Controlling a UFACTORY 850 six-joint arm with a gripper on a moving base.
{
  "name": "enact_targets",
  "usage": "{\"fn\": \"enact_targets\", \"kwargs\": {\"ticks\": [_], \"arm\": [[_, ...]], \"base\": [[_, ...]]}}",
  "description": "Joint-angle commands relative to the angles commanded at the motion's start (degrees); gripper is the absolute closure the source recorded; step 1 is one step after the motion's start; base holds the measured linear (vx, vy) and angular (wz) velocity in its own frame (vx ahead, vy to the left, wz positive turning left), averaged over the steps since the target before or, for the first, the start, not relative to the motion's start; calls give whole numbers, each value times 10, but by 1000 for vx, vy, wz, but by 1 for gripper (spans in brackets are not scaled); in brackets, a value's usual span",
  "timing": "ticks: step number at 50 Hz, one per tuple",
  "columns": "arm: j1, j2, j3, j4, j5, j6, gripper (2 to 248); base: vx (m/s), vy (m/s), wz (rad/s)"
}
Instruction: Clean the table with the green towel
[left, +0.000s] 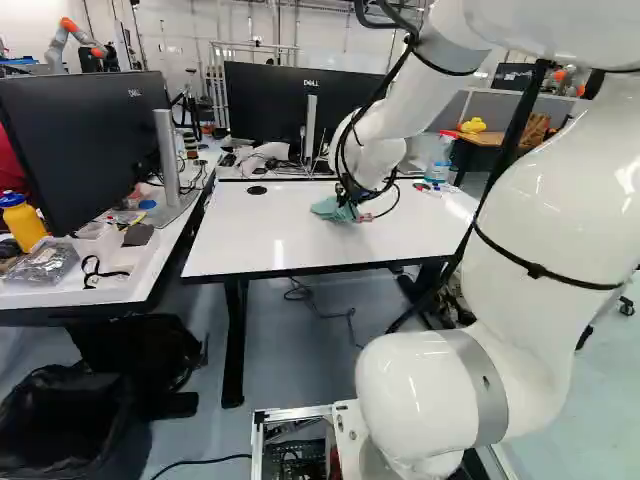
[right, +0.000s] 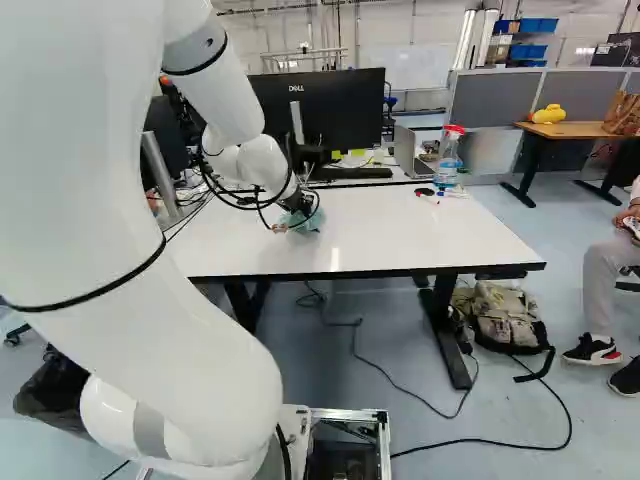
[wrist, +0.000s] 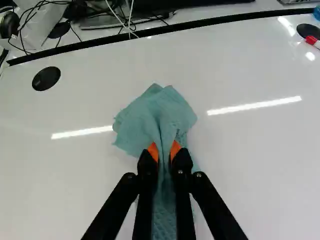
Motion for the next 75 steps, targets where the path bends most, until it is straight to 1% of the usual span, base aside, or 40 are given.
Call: {"fn": "enact_targets", "kwargs": {"ticks": [45, 51, 59, 75], "arm": [[0, 0, 0, 0, 0, 0, 205], [1, 5, 0, 0, 0, 0, 205], [12, 9, -7, 0, 0, 0, 205], [43, 30, -7, 0, 0, 0, 205]], "base": [[0, 0, 0], [0, 0, 0], [0, 0, 0], [0, 0, 0]]}}
